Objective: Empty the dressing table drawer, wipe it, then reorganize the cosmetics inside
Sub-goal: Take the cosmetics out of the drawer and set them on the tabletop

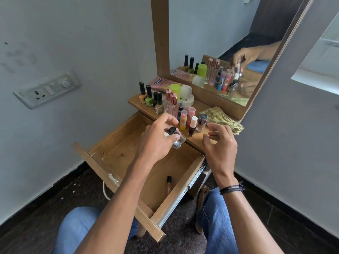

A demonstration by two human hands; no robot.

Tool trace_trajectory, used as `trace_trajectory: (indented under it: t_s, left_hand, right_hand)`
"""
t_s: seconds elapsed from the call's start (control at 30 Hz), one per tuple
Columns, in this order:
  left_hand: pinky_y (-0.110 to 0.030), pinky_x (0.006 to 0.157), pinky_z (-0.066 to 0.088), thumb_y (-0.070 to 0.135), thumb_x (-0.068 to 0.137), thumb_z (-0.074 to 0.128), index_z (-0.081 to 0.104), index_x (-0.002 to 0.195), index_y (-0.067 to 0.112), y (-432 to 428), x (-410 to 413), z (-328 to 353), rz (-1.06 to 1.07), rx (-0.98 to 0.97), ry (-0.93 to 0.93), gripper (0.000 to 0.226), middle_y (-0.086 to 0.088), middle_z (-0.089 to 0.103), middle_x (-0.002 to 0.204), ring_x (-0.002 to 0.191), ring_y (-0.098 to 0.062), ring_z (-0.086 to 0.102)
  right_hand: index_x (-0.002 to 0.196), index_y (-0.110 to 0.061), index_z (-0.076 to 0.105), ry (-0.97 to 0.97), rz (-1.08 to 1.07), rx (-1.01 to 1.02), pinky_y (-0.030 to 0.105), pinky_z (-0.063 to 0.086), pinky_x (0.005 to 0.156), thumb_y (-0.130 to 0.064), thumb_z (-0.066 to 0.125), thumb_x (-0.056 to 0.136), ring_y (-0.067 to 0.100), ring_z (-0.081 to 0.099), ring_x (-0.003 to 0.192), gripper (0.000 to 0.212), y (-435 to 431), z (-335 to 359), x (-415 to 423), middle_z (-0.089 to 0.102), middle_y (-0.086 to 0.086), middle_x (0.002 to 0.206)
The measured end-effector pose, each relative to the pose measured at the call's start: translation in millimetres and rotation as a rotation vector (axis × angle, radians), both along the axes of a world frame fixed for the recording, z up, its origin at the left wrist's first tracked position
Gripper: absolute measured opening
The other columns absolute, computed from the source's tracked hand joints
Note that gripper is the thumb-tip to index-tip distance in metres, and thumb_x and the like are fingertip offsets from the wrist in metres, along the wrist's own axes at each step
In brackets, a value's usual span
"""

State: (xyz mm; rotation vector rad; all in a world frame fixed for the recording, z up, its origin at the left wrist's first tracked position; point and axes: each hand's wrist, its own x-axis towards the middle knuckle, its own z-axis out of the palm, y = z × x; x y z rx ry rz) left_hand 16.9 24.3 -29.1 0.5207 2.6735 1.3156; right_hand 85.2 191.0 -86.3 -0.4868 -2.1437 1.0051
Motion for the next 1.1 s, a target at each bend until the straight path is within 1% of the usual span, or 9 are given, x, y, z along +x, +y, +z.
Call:
trace_trajectory:
  t_s: [0.07, 0.17, 0.3, 0.47, 0.6, 0.73, 0.9, 1.0, 1.1]
  left_hand:
    - [-0.044, 0.076, 0.063, 0.017, 0.085, 0.08, 0.056, 0.105, 0.037, -1, 3, 2, -0.008, -0.001, -0.011, 0.038, 0.007, 0.073, 0.117, 0.1, -0.016, 0.071]
    - [-0.046, 0.078, 0.063, 0.017, 0.085, 0.08, 0.058, 0.108, 0.035, -4, 9, 5, -0.018, -0.014, -0.026, 0.037, 0.005, 0.073, 0.119, 0.103, -0.018, 0.07]
    - [-0.044, 0.081, 0.062, 0.022, 0.086, 0.08, 0.056, 0.11, 0.037, -12, 15, 7, -0.051, -0.107, -0.02, 0.037, 0.008, 0.073, 0.115, 0.105, -0.018, 0.066]
    - [-0.039, 0.084, 0.057, 0.023, 0.085, 0.081, 0.057, 0.112, 0.037, -21, 17, 7, -0.075, -0.161, -0.045, 0.039, 0.009, 0.073, 0.114, 0.105, -0.017, 0.064]
    - [-0.036, 0.084, 0.054, 0.02, 0.084, 0.081, 0.059, 0.111, 0.036, -21, 17, 11, -0.093, -0.139, -0.047, 0.038, 0.011, 0.073, 0.114, 0.106, -0.016, 0.063]
    - [-0.017, 0.065, 0.041, 0.021, 0.085, 0.08, 0.06, 0.107, 0.032, -19, 14, 12, -0.042, -0.104, 0.021, 0.032, 0.014, 0.069, 0.108, 0.095, -0.008, 0.062]
    - [-0.006, 0.045, 0.033, 0.022, 0.085, 0.08, 0.059, 0.102, 0.027, -9, 4, 11, 0.116, -0.116, 0.226, 0.028, 0.011, 0.06, 0.108, 0.081, -0.005, 0.054]
    - [-0.007, 0.046, 0.032, 0.02, 0.084, 0.081, 0.058, 0.103, 0.022, 1, -7, 11, 0.124, -0.127, 0.309, 0.03, 0.005, 0.062, 0.116, 0.082, -0.007, 0.056]
    - [-0.005, 0.048, 0.03, 0.016, 0.084, 0.081, 0.057, 0.105, 0.017, 12, -15, 9, 0.103, -0.139, 0.34, 0.032, -0.001, 0.063, 0.123, 0.089, -0.013, 0.066]
  right_hand:
    - [0.112, -0.015, 0.071, 0.029, 0.109, 0.047, 0.029, 0.059, 0.082, 0.0, 0.071, 0.085, 0.009, 0.064, 0.089, 0.031, -5, 6, 9, 0.063, -0.007, 0.105]
    - [0.123, -0.019, 0.069, -0.068, 0.379, 0.076, 0.023, 0.056, 0.086, -0.005, 0.073, 0.086, 0.004, 0.062, 0.097, 0.039, -16, 12, 19, 0.063, -0.01, 0.112]
    - [0.131, -0.024, 0.065, -0.168, 0.497, 0.079, 0.027, 0.057, 0.085, -0.011, 0.077, 0.087, 0.006, 0.063, 0.097, 0.047, -30, 4, 20, 0.063, -0.012, 0.113]
    - [0.124, -0.023, 0.065, -0.2, 0.477, 0.087, 0.03, 0.058, 0.079, -0.016, 0.077, 0.089, 0.005, 0.065, 0.092, 0.038, -37, -1, 17, 0.068, -0.008, 0.106]
    - [0.126, -0.026, 0.064, -0.174, 0.443, 0.093, 0.026, 0.057, 0.077, -0.018, 0.078, 0.086, 0.002, 0.062, 0.087, 0.043, -35, 4, 19, 0.065, -0.016, 0.104]
    - [0.118, -0.02, 0.069, -0.104, 0.332, 0.07, 0.02, 0.056, 0.07, -0.015, 0.077, 0.084, 0.003, 0.064, 0.077, 0.035, -22, 10, 21, 0.063, -0.012, 0.103]
    - [0.105, -0.018, 0.071, -0.003, 0.072, -0.018, 0.016, 0.054, 0.071, -0.012, 0.077, 0.083, 0.001, 0.066, 0.076, 0.024, 7, 14, 16, 0.068, -0.007, 0.094]
    - [0.108, -0.018, 0.071, -0.015, -0.013, -0.019, 0.021, 0.056, 0.074, -0.016, 0.079, 0.083, -0.007, 0.064, 0.076, 0.027, 25, 21, 5, 0.071, -0.008, 0.091]
    - [0.113, -0.022, 0.07, -0.072, -0.004, -0.045, 0.03, 0.057, 0.078, -0.018, 0.08, 0.083, -0.001, 0.068, 0.079, 0.032, 39, 31, -9, 0.072, -0.009, 0.095]
